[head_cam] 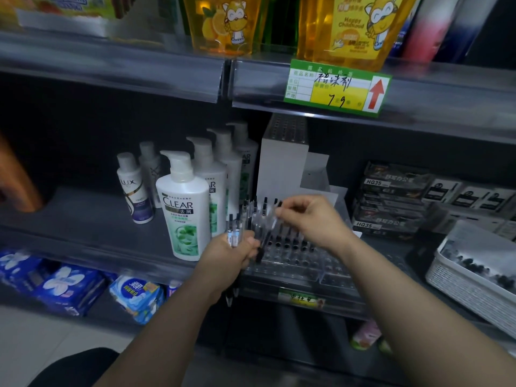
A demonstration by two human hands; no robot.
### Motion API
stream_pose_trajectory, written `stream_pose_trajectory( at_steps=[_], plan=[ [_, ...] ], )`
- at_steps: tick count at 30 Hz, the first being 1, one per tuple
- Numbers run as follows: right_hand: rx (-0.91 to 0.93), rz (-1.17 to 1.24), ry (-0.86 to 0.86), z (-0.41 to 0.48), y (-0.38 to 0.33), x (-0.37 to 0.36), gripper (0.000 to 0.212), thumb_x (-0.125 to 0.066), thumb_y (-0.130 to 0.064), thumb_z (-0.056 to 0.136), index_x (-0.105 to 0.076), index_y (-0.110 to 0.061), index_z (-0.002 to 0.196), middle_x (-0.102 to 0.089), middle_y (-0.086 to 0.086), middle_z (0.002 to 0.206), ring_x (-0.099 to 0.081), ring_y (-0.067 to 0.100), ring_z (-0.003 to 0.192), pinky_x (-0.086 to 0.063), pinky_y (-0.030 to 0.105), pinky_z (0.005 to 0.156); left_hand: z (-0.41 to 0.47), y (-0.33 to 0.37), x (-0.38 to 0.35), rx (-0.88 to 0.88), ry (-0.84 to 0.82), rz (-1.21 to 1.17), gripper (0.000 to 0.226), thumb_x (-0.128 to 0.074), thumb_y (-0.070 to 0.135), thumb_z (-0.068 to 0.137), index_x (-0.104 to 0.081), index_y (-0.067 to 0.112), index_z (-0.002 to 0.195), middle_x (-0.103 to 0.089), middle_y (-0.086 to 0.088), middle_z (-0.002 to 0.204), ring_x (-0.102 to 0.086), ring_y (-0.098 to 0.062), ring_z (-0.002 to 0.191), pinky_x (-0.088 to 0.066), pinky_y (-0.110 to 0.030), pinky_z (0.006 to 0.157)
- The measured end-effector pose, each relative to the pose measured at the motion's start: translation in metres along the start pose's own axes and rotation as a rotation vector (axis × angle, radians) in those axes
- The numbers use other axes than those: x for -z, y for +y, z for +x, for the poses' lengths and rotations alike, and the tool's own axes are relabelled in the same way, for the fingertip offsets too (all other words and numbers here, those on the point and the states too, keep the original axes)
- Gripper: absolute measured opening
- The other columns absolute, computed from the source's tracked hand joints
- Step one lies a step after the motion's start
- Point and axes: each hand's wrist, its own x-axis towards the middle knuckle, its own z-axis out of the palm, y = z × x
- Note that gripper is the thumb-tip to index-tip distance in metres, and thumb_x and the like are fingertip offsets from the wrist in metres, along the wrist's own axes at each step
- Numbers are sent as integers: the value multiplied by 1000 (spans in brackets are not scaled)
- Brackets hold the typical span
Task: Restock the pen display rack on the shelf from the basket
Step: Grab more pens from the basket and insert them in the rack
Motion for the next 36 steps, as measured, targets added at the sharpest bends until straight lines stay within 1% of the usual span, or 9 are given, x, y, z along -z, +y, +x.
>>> stream_pose_trajectory(
  at_steps=[5, 11, 15, 19, 22, 27, 30, 32, 36],
  plan=[
    [32, 8, 240, 14, 10, 9, 8, -64, -15, 90, -70, -11, 87, -71, 4, 76, -68, 16, 71, -58, 31, 75, 3, 3, 6, 2, 97, 15, 17, -49, 19, 101, -64, 11, 96, -56, 1, 57, -46, -13, 48, -44, -32, 56],
    [125, -226, 225, 19, 20, -6, 17, -62, -17, 91, -71, -6, 82, -71, 11, 77, -68, 27, 75, -56, 43, 75, 4, 8, -1, 65, 113, -43, 14, -42, 12, 95, -41, 13, 81, -38, -1, 58, -30, -13, 43, -31, -28, 47],
    [154, -385, 166, 22, 22, -16, 22, -60, -19, 92, -69, -5, 78, -69, 13, 72, -65, 28, 67, -54, 37, 64, -1, 8, 0, -22, 130, -24, 15, -41, 11, 98, -49, 7, 86, -55, -4, 64, -42, -13, 48, -41, -31, 53],
    [145, -488, 140, 24, 23, -22, 29, -59, -21, 92, -59, -12, 65, -59, 6, 59, -50, 19, 53, -37, 27, 53, -3, 7, -1, -50, 121, -88, 15, -47, 14, 100, -59, 5, 100, -64, -7, 76, -60, -16, 64, -56, -36, 70],
    [135, -499, 144, 25, 24, -23, 29, -59, -22, 92, -58, -14, 64, -59, 4, 58, -50, 17, 51, -36, 26, 53, -1, 3, 1, -71, 106, -16, 15, -50, 18, 100, -64, 13, 101, -72, 1, 81, -67, -11, 73, -53, -26, 77],
    [112, -454, 161, 22, 24, -19, 18, -62, -21, 89, -70, -5, 87, -70, 11, 74, -64, 26, 68, -56, 39, 66, 2, -2, 0, -8, 20, -95, 15, -53, 14, 99, -65, 10, 107, -75, -5, 93, -68, -16, 83, -54, -35, 87],
    [115, -375, 205, 16, 24, -14, 13, -64, -18, 87, -72, -12, 97, -67, -3, 76, -62, 10, 68, -54, 27, 70, 2, -1, -2, -1, -33, -114, 15, -55, 12, 97, -66, 8, 107, -75, -7, 95, -70, -15, 80, -56, -31, 83],
    [111, -253, 188, 11, 22, -12, 6, -67, -15, 86, -71, -18, 89, -62, -8, 72, -54, 3, 61, -50, 22, 64, 2, -1, -4, -5, -58, -100, 14, -56, 12, 97, -67, 8, 104, -75, -7, 90, -69, -14, 75, -55, -27, 76],
    [31, 4, -29, -3, 18, -9, 8, -73, -23, 83, -72, -20, 90, -69, 5, 84, -56, 9, 69, -51, 23, 65, -1, -2, -11, 15, -90, -63, 16, -58, 17, 96, -71, 8, 98, -68, -5, 76, -58, -18, 69, -50, -32, 71]
  ],
)
